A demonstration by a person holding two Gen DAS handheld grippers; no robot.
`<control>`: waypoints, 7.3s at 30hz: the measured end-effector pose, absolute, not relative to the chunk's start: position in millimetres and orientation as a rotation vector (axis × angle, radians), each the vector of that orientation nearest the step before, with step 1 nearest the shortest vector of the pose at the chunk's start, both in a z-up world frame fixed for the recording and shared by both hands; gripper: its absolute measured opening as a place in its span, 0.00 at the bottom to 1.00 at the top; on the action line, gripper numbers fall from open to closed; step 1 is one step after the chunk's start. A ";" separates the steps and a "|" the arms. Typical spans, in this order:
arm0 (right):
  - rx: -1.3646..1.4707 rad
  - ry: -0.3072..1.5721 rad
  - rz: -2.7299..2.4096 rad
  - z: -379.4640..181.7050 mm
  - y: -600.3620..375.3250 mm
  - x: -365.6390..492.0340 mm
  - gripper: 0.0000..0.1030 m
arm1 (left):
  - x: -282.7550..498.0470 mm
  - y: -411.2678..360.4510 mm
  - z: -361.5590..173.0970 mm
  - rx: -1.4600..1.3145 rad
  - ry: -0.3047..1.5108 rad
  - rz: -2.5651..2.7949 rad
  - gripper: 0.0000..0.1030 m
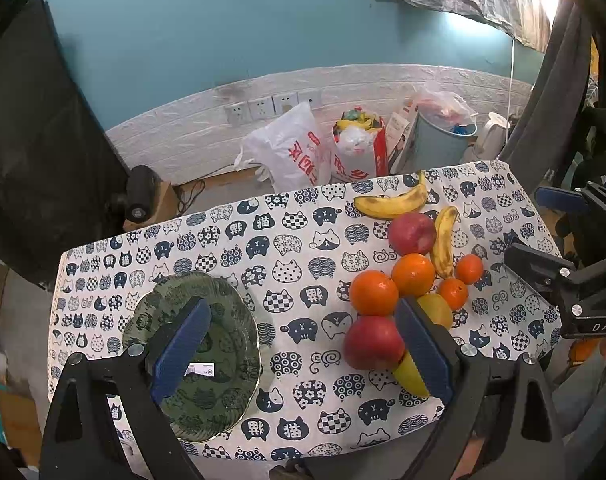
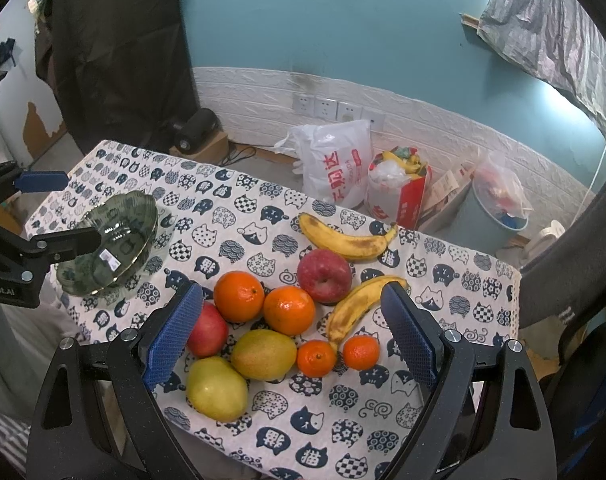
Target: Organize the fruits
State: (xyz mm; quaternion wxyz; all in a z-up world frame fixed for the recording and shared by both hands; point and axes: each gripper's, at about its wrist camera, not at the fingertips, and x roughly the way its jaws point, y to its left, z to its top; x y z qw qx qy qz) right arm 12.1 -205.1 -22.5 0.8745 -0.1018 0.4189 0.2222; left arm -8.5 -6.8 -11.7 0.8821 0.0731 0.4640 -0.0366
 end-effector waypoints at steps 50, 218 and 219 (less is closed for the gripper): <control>-0.185 1.175 0.271 -114.5 -258.6 65.1 0.86 | 49.1 -38.5 -159.5 0.069 1.420 -0.176 0.92; -0.350 1.264 0.955 -170.3 75.1 30.8 0.44 | -27.6 187.8 -166.4 -0.064 1.302 0.167 0.78; -0.342 1.258 0.950 -167.6 73.3 31.0 0.46 | -27.2 187.3 -165.0 -0.065 1.299 0.166 0.78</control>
